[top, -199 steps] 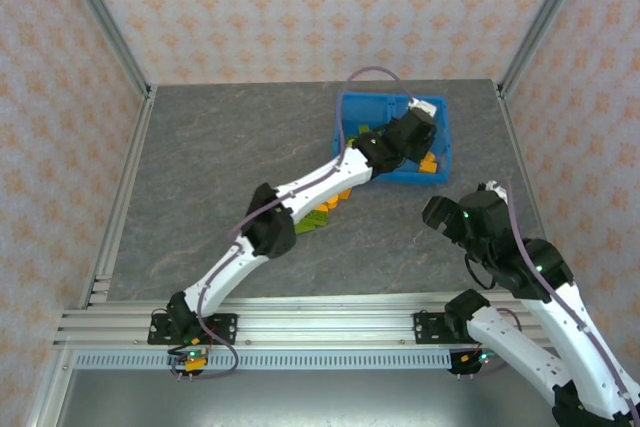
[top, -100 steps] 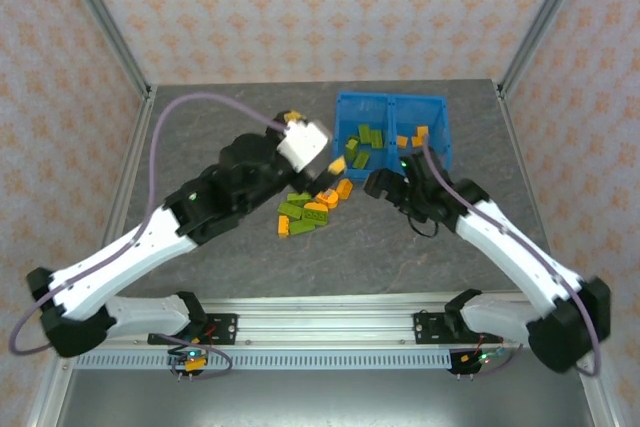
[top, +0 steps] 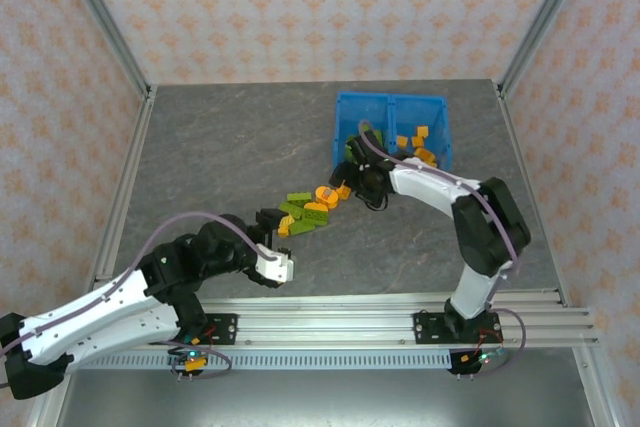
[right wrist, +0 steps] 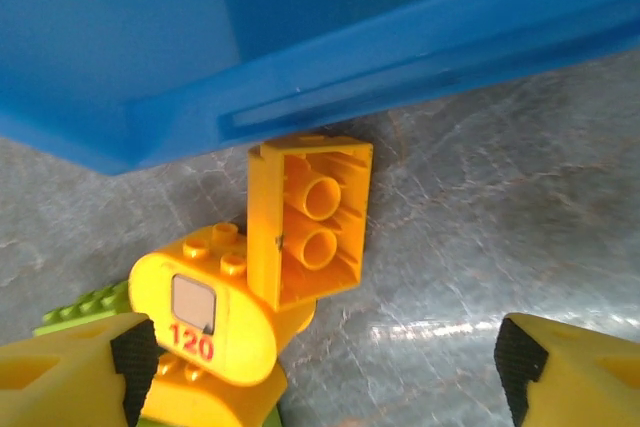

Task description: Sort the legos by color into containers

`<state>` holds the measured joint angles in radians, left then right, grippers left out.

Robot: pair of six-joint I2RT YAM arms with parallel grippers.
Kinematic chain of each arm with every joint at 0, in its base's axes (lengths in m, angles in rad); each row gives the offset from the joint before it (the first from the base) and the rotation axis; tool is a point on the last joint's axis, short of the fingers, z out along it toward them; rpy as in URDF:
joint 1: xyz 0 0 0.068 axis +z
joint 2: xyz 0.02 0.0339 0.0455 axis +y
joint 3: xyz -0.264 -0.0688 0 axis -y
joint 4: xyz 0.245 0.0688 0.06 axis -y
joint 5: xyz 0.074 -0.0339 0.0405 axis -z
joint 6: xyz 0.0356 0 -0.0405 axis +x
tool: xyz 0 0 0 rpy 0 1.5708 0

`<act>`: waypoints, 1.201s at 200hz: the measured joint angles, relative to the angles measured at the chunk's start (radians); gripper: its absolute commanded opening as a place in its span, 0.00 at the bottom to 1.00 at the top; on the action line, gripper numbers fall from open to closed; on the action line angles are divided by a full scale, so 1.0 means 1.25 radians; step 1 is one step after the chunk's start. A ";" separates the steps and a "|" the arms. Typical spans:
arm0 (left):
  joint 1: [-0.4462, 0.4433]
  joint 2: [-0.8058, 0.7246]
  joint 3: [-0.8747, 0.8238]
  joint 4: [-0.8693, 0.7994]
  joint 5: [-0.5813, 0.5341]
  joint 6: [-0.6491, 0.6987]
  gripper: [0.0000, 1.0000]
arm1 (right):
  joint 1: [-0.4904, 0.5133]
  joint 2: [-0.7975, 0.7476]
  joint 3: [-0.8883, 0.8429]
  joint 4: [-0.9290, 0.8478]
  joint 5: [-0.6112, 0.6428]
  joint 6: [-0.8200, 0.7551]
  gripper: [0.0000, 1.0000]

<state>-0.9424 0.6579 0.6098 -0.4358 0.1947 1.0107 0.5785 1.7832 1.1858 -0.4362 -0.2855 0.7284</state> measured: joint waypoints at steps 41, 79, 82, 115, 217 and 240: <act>0.002 -0.040 -0.092 0.045 -0.016 0.025 1.00 | 0.030 0.081 0.056 -0.022 0.066 -0.004 0.68; 0.016 -0.043 -0.103 0.089 -0.020 0.031 1.00 | 0.033 0.112 0.092 -0.027 0.100 -0.007 0.49; 0.017 -0.043 -0.103 0.090 -0.020 0.031 1.00 | 0.033 0.114 0.092 -0.028 0.101 -0.004 0.49; 0.030 -0.043 -0.103 0.099 -0.021 0.031 1.00 | 0.036 0.118 0.081 -0.035 0.109 0.003 0.45; 0.053 -0.045 -0.125 0.148 -0.012 0.025 1.00 | 0.038 -0.176 -0.107 -0.064 0.142 0.028 0.32; 0.068 -0.046 -0.157 0.215 -0.016 0.001 1.00 | 0.037 -0.342 -0.102 -0.099 0.203 0.010 0.32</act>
<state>-0.8574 0.6003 0.4137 -0.1669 0.1741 1.0119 0.6243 1.3560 1.0580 -0.5606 -0.0315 0.7410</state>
